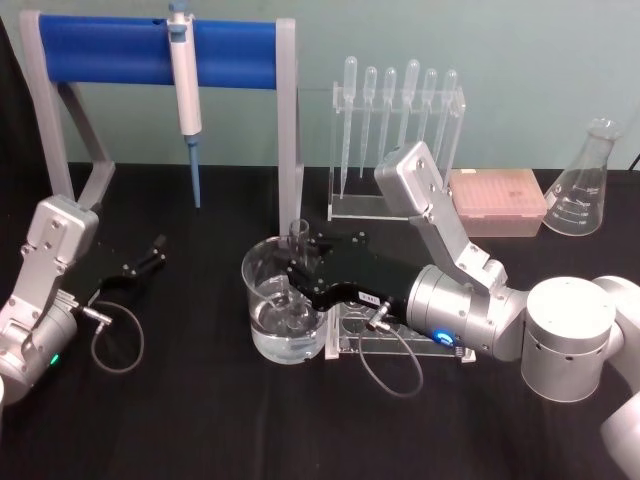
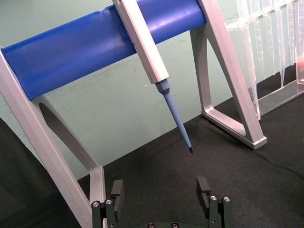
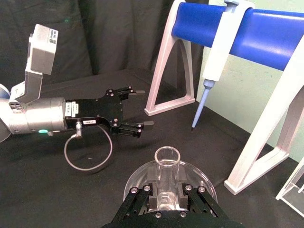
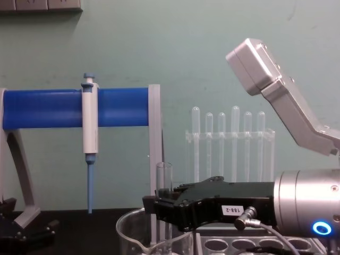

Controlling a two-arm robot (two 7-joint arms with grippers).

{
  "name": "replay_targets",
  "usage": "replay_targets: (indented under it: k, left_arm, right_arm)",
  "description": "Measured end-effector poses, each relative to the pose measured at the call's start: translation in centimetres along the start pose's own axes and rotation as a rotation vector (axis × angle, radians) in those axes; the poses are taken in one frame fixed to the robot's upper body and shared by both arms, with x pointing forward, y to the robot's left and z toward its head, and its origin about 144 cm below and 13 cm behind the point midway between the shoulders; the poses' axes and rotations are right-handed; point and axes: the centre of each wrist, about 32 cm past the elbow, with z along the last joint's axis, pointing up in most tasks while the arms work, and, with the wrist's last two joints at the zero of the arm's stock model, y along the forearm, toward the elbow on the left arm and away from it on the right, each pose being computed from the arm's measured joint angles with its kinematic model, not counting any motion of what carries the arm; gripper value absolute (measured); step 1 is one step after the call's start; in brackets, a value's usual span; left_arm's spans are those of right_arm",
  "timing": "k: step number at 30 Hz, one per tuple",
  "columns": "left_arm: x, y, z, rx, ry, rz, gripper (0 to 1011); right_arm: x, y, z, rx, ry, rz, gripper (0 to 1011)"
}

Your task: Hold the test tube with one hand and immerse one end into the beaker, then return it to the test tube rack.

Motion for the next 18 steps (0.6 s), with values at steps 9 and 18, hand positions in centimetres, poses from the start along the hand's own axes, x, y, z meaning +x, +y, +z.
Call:
replay_targets:
  k: [9,18]
  left_arm:
    - [0.00,0.00,0.00,0.000,0.000,0.000,1000]
    - [0.00,0.00,0.00,0.000,0.000,0.000,1000]
  right_arm:
    - [0.00,0.00,0.00,0.000,0.000,0.000,225]
    - [0.00,0.00,0.00,0.000,0.000,0.000,225]
